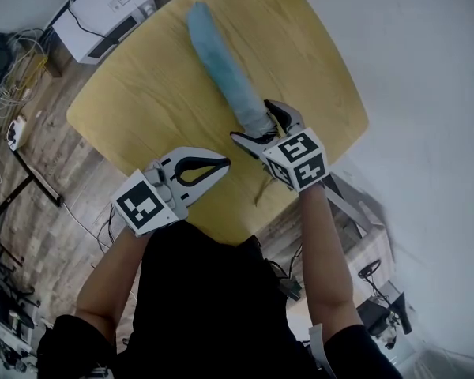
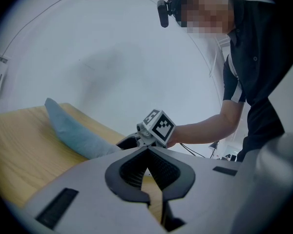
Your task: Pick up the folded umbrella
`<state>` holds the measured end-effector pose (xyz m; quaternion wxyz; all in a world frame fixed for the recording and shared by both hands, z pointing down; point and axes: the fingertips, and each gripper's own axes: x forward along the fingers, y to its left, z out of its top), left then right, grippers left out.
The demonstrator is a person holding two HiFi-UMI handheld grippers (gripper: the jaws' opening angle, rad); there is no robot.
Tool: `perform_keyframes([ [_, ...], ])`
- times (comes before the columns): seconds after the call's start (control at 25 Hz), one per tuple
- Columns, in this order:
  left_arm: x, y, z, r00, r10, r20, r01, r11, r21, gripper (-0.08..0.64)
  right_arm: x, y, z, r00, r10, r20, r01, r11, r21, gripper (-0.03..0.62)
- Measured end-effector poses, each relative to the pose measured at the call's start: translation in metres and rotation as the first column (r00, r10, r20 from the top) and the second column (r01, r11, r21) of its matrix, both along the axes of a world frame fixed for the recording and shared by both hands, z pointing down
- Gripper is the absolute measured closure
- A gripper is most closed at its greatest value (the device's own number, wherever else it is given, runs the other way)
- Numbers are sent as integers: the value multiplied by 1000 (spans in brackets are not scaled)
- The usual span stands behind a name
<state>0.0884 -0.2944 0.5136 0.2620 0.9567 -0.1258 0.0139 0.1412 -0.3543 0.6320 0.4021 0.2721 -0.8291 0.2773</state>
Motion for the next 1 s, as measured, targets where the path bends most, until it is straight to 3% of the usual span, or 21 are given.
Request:
perform_keyframes([
  [0.24,-1,2,0,1000,2,-6,-2,1000,-5,552,-1,-3,16,998,-3,-62,0,999,-49,195],
  [0.76,-12,6,1,1000,-6,-11,6,1000,3,552,3,-7,20,987,-24,-160,22,1000,-17,199],
  [0.88,-13,7,1,1000,-11,-13,10,1000,-4,552,6,-6,19,988,-7,-154,5,1000,-15,266],
  [1.0,-12,11,2,1000,3,-1,-3,1000,5,552,9,-5,18,989,13,-150,-16,1000,-20,282],
])
